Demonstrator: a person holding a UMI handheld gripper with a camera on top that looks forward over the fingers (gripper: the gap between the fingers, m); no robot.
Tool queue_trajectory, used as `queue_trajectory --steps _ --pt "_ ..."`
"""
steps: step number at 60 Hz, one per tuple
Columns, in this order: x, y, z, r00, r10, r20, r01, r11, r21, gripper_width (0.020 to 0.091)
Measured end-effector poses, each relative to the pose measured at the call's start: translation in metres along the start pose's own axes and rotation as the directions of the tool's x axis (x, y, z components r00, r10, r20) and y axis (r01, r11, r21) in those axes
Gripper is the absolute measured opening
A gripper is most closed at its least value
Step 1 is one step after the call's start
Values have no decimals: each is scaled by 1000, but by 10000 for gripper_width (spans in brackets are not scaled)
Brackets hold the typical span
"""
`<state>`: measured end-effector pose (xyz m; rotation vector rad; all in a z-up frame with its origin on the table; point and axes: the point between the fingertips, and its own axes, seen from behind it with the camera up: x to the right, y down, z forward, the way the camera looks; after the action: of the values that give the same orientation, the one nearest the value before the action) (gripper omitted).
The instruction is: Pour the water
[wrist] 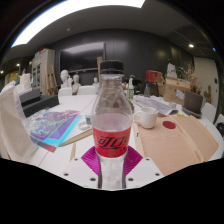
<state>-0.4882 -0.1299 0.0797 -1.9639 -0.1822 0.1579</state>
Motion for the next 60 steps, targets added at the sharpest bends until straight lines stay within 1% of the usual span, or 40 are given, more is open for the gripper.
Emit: queue_trajectory --steps 5,10,14,17,22,28,36,39,44,49,60 --pt "-7 -33 4 998 50 31 -51 998 30 257" --pt "-16 -75 15 989 131 75 -135 989 59 257" --pt "-20 -110 26 965 228 132 -238 968 73 255" --pt "-23 -135 35 926 328 185 -344 937 63 255" --pt "-24 -171 57 806 528 267 -549 836 4 255" --pt "-14 -196 86 628 716 305 -728 679 -95 256" --pt "0 -204 128 311 905 289 -882 388 -266 253" --pt "2 -203 144 184 945 271 -904 270 -330 254" --pt "8 -202 161 -5 973 230 -907 92 -410 254" --pt "11 -200 171 -146 972 182 -887 -47 -460 256" --pt "11 -193 186 -310 945 109 -838 -217 -502 255"
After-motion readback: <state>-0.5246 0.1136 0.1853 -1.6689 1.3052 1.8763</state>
